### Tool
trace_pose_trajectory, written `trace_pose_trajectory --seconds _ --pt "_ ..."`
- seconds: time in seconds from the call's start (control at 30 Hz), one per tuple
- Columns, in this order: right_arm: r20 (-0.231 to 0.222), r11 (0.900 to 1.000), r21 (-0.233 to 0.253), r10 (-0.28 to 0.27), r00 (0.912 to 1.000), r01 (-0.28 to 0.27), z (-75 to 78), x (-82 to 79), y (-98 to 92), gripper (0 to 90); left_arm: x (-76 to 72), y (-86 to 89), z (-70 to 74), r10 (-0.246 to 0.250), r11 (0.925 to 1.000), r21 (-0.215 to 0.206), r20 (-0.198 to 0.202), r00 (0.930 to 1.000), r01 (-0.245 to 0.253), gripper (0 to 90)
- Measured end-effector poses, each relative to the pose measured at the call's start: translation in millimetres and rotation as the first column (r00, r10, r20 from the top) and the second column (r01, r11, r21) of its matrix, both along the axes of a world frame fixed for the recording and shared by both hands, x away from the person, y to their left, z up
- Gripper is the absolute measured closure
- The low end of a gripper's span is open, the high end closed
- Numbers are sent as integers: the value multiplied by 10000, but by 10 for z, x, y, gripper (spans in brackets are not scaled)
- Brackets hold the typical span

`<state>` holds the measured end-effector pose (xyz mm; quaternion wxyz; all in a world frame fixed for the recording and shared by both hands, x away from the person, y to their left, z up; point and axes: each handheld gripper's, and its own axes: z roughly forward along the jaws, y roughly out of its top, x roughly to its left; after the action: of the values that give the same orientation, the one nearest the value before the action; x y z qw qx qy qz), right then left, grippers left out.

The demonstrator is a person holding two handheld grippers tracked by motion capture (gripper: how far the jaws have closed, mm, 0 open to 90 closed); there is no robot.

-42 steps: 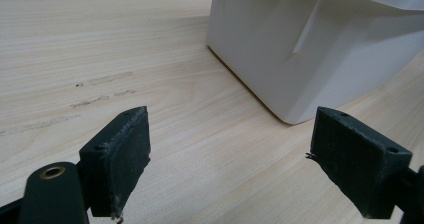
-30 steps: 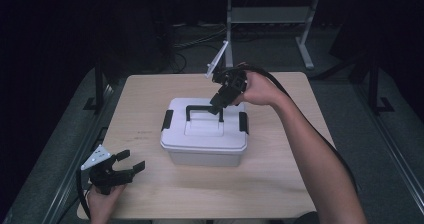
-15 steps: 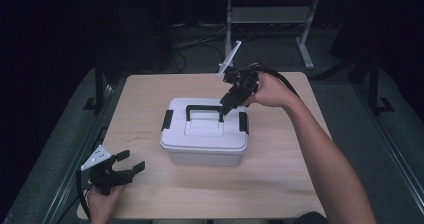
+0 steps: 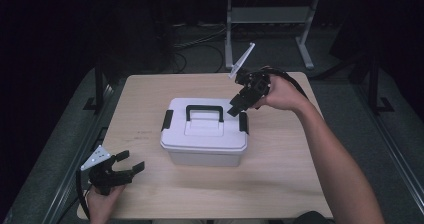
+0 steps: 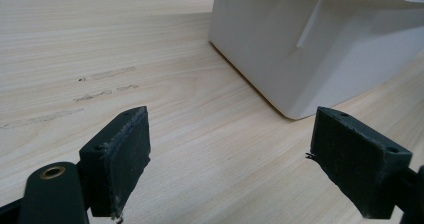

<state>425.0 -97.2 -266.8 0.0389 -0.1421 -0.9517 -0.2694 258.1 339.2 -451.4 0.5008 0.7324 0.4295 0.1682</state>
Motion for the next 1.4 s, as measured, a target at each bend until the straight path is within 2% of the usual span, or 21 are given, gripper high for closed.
trace_pose_trajectory --seconds 0.37,0.83,1.4 --pt "-145 9998 8 -221 9997 221 -89 -11 -105 520 -3 -4 1 -34 10000 6 24 10000 34 153" --pt "-113 9990 13 -457 9989 457 -171 -48 -273 493 0 -4 2 -1 10000 22 25 10000 0 153" --pt "-279 9952 144 -968 9949 972 -303 -155 -588 477 1 -9 -2 -5 10000 71 -29 10000 5 153"
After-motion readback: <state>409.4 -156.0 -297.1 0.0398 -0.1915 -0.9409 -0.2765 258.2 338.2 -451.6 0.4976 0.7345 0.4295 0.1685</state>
